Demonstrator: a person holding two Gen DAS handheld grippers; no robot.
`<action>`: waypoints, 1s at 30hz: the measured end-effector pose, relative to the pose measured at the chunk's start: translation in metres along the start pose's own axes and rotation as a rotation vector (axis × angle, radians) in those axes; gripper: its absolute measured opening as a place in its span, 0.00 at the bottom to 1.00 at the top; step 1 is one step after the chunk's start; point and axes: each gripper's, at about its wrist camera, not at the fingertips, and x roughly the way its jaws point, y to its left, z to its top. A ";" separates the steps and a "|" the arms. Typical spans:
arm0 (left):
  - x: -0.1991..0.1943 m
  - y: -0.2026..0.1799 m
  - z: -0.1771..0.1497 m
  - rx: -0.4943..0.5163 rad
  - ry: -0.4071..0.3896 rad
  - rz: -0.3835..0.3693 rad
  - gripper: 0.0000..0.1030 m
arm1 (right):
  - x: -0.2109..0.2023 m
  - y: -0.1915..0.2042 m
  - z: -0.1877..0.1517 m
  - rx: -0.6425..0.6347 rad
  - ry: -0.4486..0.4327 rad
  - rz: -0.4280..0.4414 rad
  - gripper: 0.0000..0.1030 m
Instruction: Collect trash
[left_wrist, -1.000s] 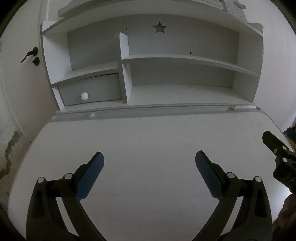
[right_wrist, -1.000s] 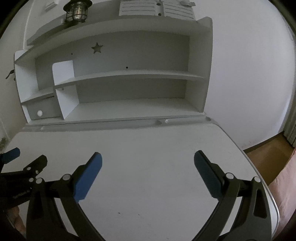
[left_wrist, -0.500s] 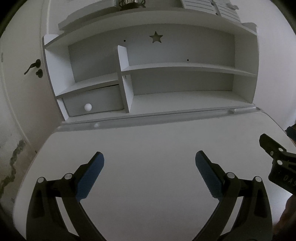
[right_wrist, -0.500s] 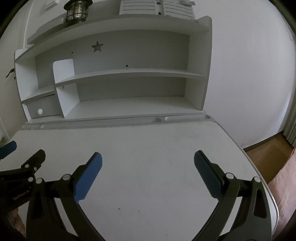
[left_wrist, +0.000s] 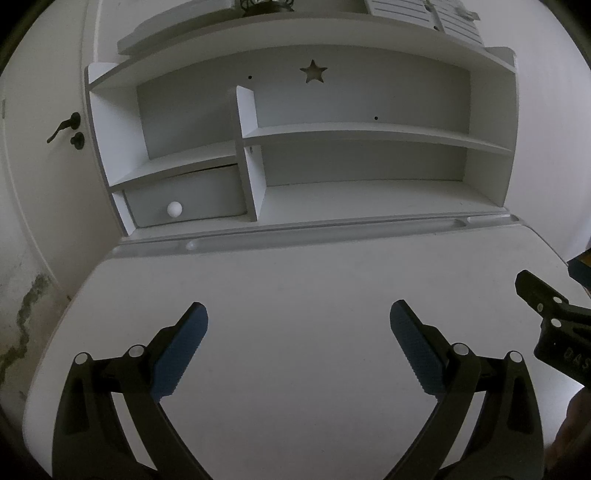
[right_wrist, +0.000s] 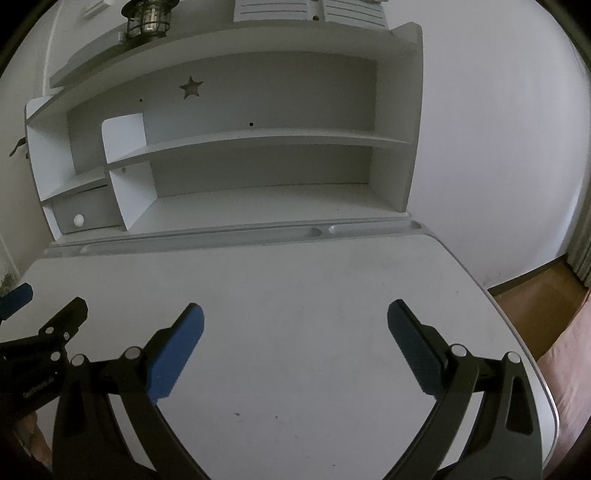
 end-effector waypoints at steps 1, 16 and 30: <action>0.000 0.000 0.000 -0.002 -0.001 0.003 0.93 | 0.000 0.000 0.000 -0.001 0.001 -0.002 0.93; -0.010 0.002 0.004 0.020 -0.022 0.071 0.94 | 0.005 0.007 0.002 -0.023 0.020 -0.022 0.93; -0.007 -0.010 -0.003 0.086 0.011 0.034 0.94 | 0.007 0.006 0.001 -0.017 0.033 -0.029 0.93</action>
